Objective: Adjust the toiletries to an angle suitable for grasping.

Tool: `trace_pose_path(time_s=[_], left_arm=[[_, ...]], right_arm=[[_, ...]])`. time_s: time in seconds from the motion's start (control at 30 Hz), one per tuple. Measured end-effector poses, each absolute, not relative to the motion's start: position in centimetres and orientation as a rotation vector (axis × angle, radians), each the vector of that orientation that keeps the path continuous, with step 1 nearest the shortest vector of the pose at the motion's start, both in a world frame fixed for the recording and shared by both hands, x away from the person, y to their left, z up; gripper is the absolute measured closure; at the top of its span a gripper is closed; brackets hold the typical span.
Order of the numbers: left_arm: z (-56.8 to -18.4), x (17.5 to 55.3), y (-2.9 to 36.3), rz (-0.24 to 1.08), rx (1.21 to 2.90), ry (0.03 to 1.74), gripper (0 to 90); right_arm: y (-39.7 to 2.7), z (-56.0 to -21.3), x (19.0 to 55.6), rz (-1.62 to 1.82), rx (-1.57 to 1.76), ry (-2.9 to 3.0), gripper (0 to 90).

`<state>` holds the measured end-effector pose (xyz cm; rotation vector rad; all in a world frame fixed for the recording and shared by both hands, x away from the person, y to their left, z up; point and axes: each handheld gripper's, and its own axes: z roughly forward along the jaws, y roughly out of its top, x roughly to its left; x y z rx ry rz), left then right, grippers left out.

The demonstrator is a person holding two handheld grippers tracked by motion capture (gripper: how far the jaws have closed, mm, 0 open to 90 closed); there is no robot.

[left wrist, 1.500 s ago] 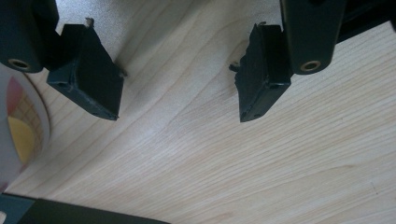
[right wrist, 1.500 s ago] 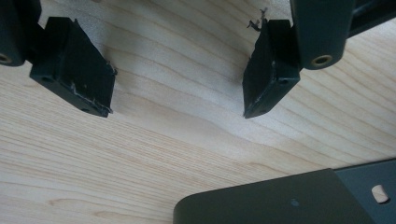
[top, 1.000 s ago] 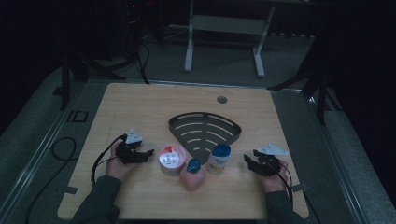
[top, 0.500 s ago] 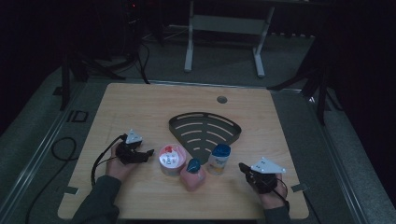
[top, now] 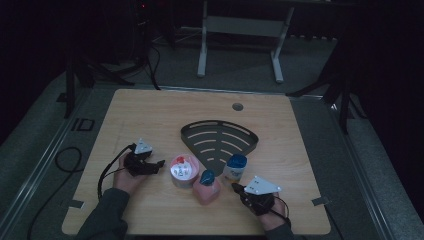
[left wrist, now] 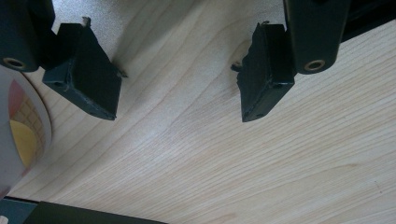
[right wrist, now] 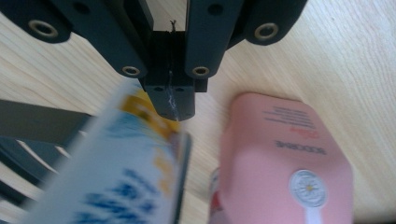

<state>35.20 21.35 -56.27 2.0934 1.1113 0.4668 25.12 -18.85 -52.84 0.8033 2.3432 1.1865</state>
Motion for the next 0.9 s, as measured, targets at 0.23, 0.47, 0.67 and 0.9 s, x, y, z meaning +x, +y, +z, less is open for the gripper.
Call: trace_pose_path(time_s=[0.23, 0.47, 0.67, 0.9], left_arm=[[-56.3, 35.2, 21.4, 0.466, 2.093, 1.111, 29.8], [-56.3, 35.2, 21.4, 0.466, 2.094, 1.109, 29.8], [-56.3, 35.2, 21.4, 0.465, 2.094, 1.109, 29.8], [-56.3, 35.2, 21.4, 0.465, 2.096, 1.107, 29.7]], right_arm=[[-17.0, -53.8, 25.4, 1.167, 0.775, 2.374, 89.9], [-16.0, -54.7, 26.0, 1.118, 0.771, 2.378, 90.0], [-15.9, -55.1, 26.3, 1.085, 0.789, 2.374, 90.0], [-15.7, -55.4, 26.4, 1.061, 0.784, 2.385, 90.0]])
